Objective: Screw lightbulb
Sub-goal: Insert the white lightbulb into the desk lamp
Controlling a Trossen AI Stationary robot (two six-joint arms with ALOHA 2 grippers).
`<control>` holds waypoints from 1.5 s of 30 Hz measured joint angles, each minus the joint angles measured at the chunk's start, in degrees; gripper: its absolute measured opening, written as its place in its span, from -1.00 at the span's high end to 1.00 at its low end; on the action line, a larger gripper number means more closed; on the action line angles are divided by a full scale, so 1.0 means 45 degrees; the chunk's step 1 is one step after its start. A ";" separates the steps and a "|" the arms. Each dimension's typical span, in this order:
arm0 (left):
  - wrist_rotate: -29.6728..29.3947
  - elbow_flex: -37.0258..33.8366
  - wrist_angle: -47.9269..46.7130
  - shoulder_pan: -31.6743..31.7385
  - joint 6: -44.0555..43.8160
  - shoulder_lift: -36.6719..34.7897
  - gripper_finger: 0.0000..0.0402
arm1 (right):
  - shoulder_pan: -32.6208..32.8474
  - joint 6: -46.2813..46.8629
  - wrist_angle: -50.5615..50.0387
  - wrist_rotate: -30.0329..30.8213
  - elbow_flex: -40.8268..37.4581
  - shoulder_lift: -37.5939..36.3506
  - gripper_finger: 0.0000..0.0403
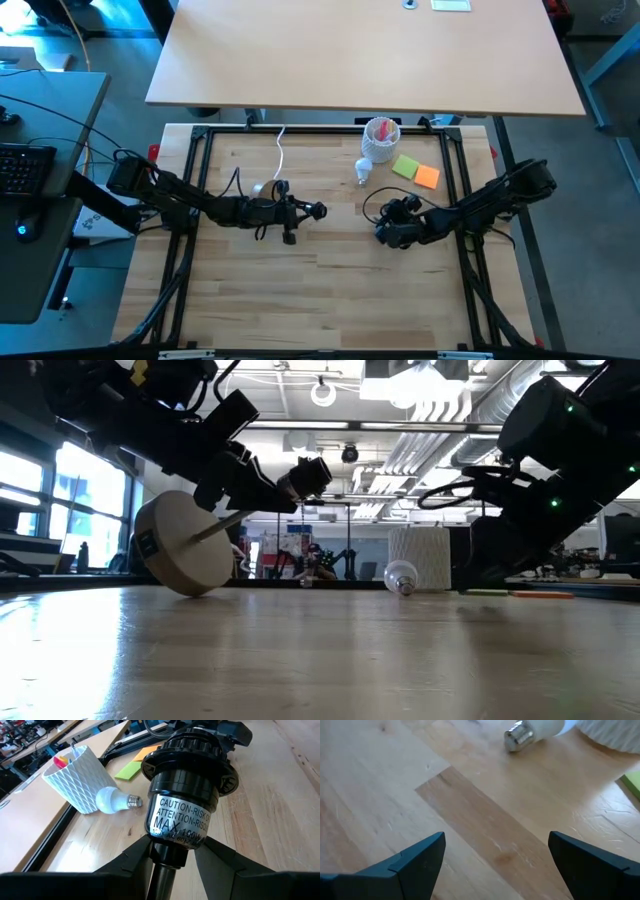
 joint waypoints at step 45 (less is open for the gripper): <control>0.0000 0.0000 0.0002 -0.0005 -0.0281 0.0000 0.34 | 0.0015 -0.3219 0.7028 -0.1910 0.0024 0.2667 -0.76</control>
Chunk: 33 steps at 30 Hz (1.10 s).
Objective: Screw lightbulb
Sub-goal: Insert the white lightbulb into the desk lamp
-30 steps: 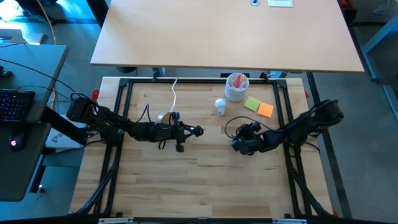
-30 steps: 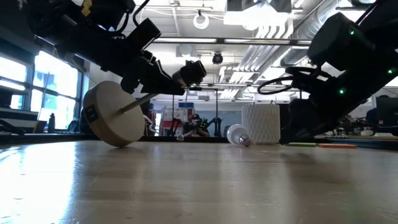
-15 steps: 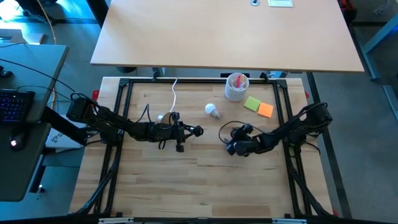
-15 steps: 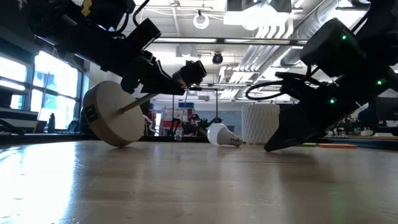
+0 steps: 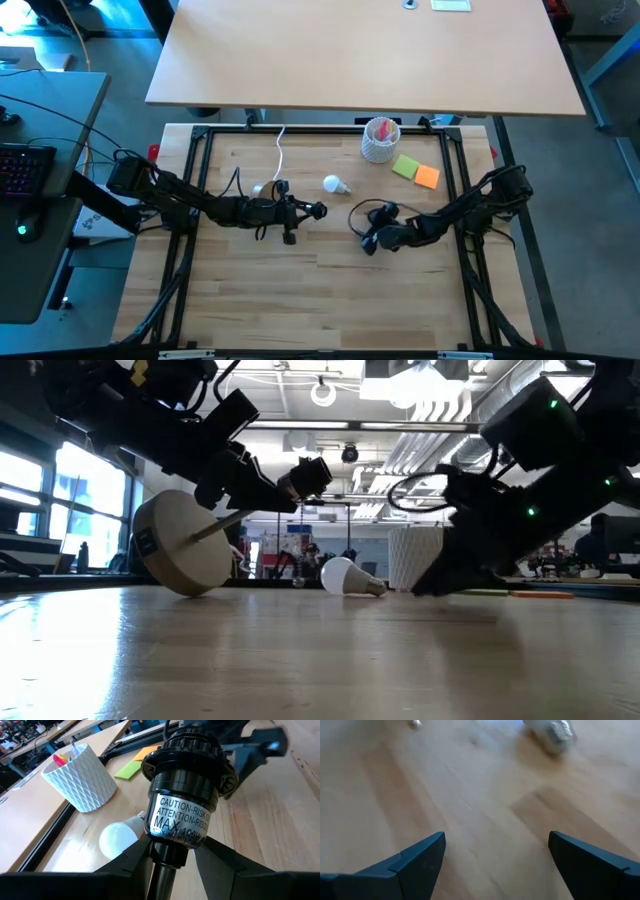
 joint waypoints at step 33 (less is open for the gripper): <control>0.0437 -0.0005 0.0015 0.0000 -0.0110 0.0000 0.34 | -0.8280 -0.3079 -0.9767 -0.7097 1.0271 0.3167 0.51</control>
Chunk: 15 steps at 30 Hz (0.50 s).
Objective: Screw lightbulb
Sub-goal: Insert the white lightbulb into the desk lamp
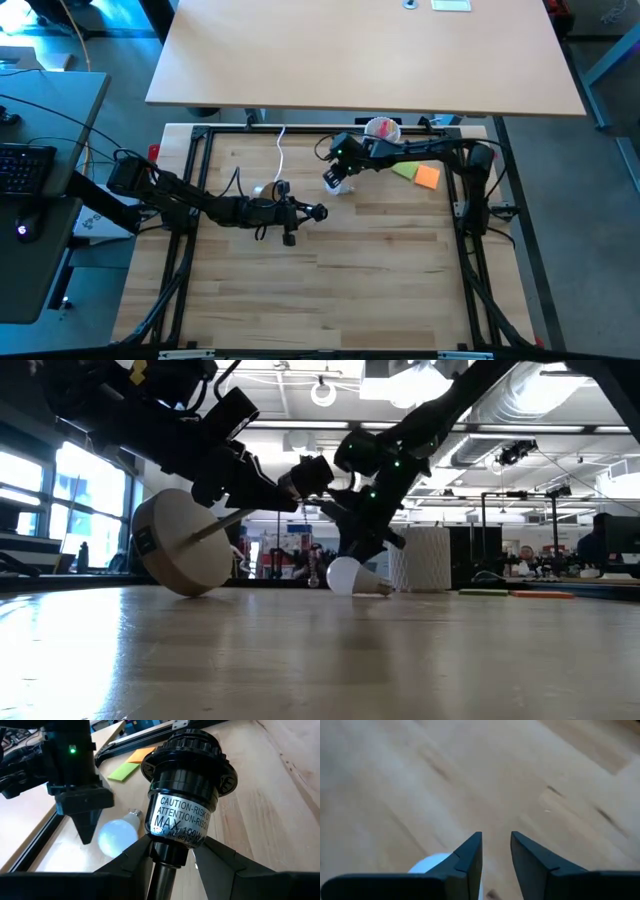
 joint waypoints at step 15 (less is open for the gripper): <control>-0.0002 0.0000 -0.0019 0.0000 0.0000 0.0000 0.34 | 0.0929 -0.0918 -0.2655 -0.1984 0.0420 -0.0444 0.51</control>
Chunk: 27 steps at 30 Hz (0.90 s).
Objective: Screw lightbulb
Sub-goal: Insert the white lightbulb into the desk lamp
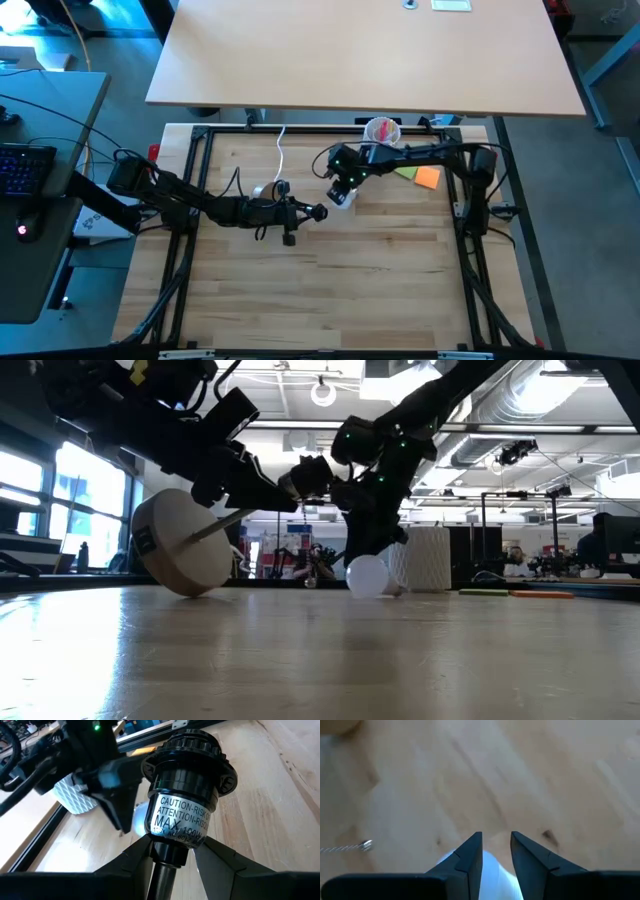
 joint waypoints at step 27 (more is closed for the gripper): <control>0.0147 -0.0010 0.0396 0.0002 0.0025 0.0000 0.34 | 0.1227 0.1197 0.3715 0.2473 -0.3114 -0.2451 0.51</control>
